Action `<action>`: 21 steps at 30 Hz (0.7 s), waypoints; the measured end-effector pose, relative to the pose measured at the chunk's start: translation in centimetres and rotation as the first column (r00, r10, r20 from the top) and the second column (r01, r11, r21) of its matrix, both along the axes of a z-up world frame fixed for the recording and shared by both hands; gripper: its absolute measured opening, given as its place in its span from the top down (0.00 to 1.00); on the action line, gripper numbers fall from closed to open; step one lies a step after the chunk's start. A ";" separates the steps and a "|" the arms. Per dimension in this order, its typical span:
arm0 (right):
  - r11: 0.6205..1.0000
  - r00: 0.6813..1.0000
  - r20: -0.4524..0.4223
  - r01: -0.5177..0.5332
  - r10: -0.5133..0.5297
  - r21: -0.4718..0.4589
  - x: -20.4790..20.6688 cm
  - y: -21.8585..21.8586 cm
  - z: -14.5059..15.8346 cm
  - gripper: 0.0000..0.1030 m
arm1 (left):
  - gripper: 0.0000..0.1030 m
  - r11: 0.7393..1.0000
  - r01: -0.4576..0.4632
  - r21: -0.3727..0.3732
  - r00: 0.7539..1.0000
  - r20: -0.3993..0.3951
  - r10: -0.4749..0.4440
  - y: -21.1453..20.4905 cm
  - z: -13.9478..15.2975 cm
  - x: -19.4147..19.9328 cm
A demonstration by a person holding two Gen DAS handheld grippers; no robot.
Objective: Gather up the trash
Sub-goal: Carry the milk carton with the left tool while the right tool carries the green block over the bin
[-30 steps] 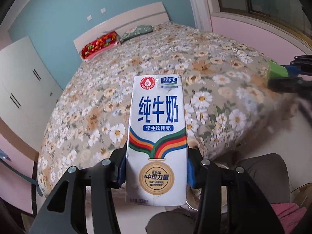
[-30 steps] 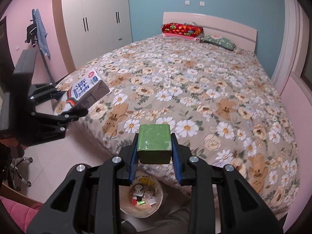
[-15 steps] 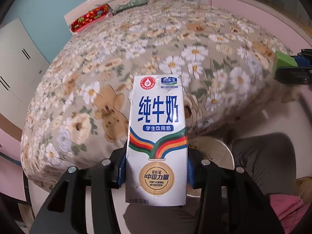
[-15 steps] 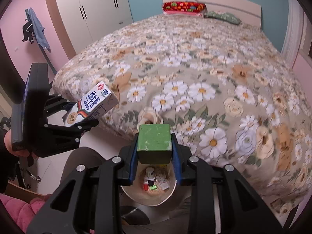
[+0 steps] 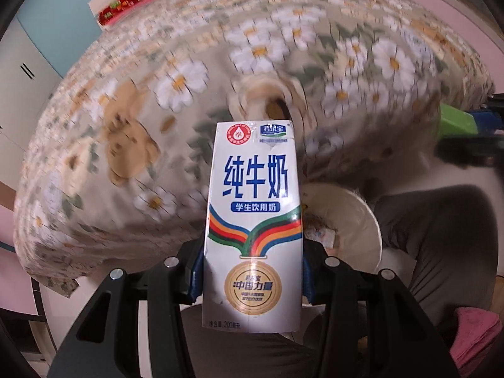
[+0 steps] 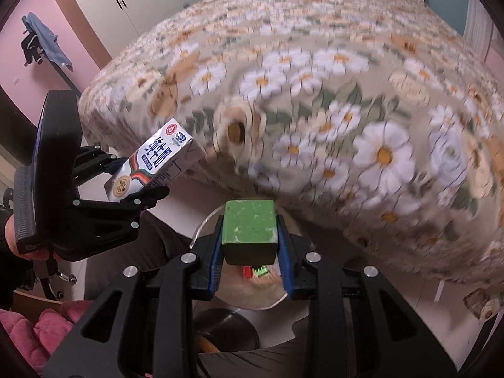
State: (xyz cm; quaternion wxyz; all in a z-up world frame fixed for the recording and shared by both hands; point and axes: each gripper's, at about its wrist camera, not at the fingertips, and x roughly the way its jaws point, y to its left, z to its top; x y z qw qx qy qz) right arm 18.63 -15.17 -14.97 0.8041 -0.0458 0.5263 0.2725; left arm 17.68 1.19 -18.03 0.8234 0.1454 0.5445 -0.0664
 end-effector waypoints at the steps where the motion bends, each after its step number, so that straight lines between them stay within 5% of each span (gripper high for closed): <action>1: 1.000 1.000 -0.013 0.003 -0.003 -0.004 0.0 0.0 -0.9 0.69 | 0.53 1.000 -0.007 -0.001 1.000 -0.012 0.007 0.0 -0.7 0.0; 21: 0.996 0.968 -0.248 0.020 -0.041 -0.087 -0.2 1.5 -15.2 0.69 | 0.53 0.995 -0.087 -0.040 0.973 -0.219 0.076 -0.2 -12.0 0.8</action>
